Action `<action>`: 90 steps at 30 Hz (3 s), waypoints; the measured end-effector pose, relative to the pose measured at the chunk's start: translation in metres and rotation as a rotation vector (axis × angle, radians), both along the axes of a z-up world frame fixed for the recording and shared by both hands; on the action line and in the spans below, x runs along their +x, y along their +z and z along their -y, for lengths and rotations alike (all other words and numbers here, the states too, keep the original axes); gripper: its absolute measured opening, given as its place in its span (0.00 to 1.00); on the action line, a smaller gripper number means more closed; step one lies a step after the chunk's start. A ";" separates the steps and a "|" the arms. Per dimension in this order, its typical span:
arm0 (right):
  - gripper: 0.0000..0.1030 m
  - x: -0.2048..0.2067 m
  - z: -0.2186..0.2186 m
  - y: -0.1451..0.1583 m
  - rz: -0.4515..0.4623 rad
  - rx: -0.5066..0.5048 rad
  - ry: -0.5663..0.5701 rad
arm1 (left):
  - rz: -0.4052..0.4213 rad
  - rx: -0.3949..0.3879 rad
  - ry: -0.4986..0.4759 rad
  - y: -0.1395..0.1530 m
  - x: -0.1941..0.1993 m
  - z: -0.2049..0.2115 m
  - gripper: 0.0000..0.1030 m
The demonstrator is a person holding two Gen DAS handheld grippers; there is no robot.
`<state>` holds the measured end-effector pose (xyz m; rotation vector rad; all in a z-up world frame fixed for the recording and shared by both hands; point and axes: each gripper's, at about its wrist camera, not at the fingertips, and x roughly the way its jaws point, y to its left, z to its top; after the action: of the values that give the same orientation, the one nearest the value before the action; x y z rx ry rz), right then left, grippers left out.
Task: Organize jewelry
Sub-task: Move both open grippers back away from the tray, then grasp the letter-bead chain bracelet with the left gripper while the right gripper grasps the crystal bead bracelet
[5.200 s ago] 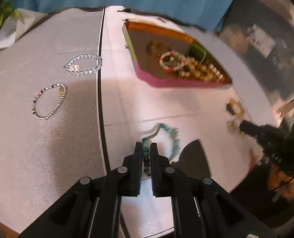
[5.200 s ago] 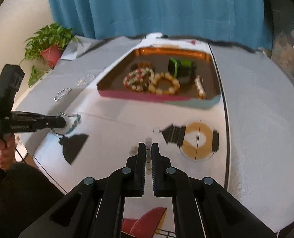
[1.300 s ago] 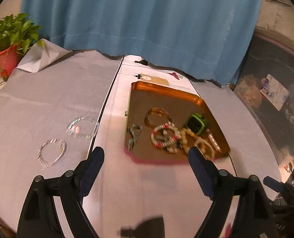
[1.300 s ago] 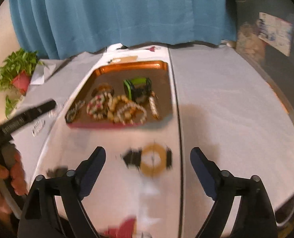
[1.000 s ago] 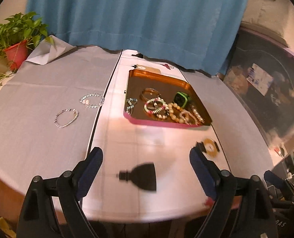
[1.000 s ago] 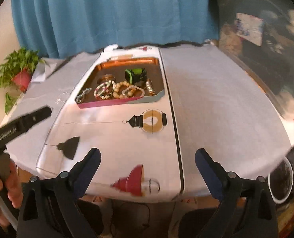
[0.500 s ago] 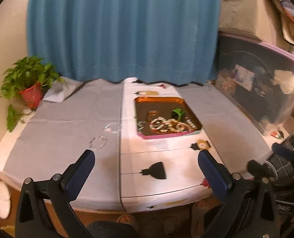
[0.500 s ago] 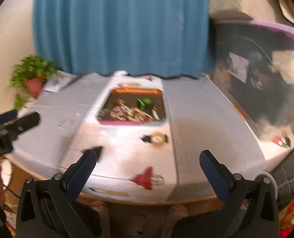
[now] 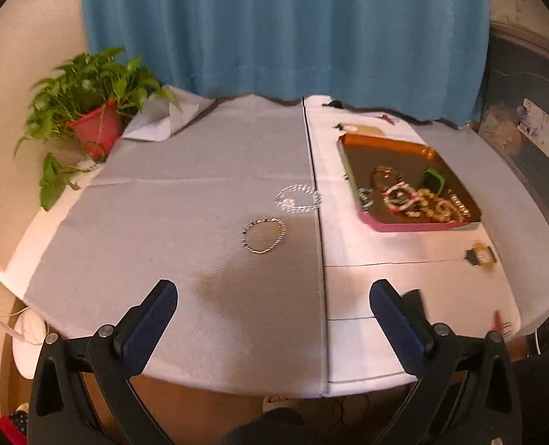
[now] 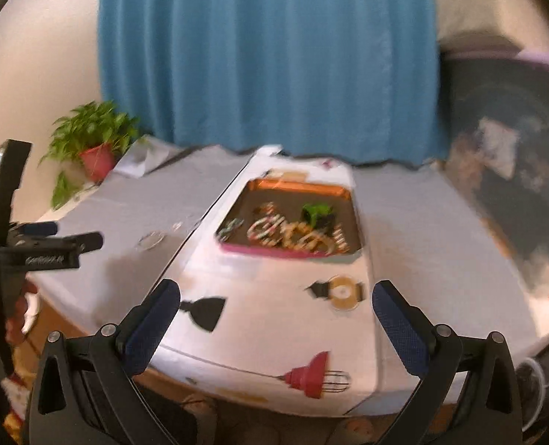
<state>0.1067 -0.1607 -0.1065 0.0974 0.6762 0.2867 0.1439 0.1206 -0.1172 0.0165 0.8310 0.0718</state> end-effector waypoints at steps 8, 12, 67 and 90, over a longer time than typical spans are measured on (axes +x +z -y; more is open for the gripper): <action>1.00 0.038 -0.032 -0.026 0.004 0.069 0.171 | 0.002 -0.094 -0.040 -0.035 0.044 -0.047 0.79; 0.99 0.063 -0.056 -0.040 -0.035 0.052 0.225 | -0.052 -0.001 -0.103 -0.062 0.077 -0.037 0.49; 0.10 0.162 -0.150 -0.122 -0.229 -0.150 0.305 | -0.031 -0.085 -0.022 -0.101 0.124 -0.043 0.05; 0.09 0.097 -0.006 -0.126 -0.234 -0.058 0.137 | -0.134 -0.279 -0.200 -0.098 0.058 0.043 0.16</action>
<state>0.2037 -0.1543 -0.2323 0.0291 0.9244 0.3907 0.2016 0.0771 -0.2152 -0.1598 0.9631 -0.2358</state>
